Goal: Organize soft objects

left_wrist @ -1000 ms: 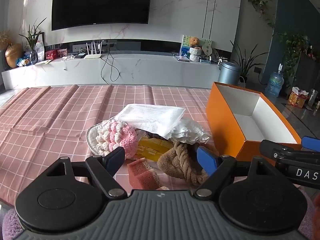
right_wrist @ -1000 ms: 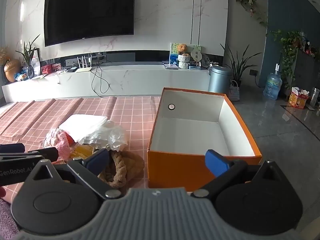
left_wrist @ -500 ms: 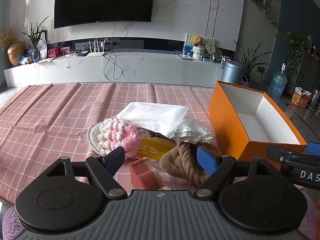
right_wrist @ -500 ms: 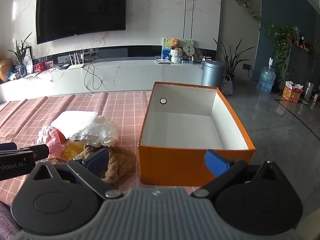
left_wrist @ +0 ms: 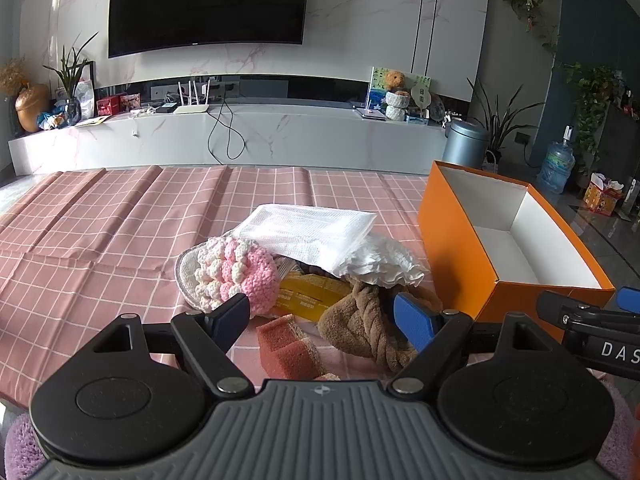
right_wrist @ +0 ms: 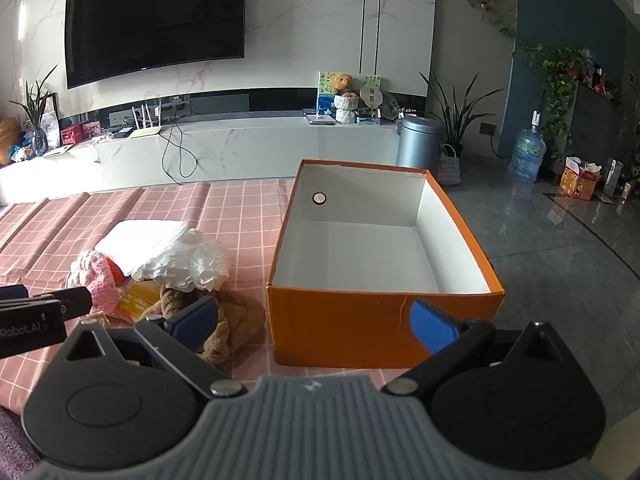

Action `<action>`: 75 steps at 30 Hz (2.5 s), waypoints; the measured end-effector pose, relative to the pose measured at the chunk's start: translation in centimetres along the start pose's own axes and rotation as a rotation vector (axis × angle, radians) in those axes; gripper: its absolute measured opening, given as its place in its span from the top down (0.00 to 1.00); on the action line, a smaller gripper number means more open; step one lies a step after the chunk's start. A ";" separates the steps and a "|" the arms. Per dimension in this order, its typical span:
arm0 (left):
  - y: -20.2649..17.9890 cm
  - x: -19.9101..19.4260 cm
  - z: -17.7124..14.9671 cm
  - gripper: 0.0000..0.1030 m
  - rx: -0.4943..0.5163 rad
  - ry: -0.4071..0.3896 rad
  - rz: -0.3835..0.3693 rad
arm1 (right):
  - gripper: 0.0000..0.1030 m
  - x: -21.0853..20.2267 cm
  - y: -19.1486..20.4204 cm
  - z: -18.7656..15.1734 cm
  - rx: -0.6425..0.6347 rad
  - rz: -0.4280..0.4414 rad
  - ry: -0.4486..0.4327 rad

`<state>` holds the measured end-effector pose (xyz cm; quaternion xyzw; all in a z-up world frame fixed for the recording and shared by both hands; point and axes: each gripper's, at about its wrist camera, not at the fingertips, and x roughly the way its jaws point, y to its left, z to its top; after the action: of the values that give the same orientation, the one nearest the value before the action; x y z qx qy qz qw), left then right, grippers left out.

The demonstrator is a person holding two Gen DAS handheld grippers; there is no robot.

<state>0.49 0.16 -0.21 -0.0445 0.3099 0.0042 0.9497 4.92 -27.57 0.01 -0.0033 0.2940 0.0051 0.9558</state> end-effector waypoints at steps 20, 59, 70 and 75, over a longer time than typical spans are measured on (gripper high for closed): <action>0.1 0.0 0.0 0.07 -0.006 0.003 0.001 | 0.02 0.2 0.1 -0.1 0.001 -0.013 0.013; 0.1 0.2 -0.4 0.07 -0.002 0.013 0.001 | 0.02 1.0 0.1 -0.3 0.008 -0.020 0.047; 0.1 0.3 -0.5 0.07 -0.003 0.016 0.002 | 0.02 1.1 0.1 -0.4 0.007 -0.018 0.052; 0.0 0.2 -0.4 0.07 -0.003 0.020 0.001 | 0.02 1.4 0.2 -0.5 0.003 -0.013 0.063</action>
<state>0.42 0.15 -0.61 -0.0460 0.3195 0.0047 0.9465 5.80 -27.35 -1.20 -0.0039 0.3241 -0.0016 0.9460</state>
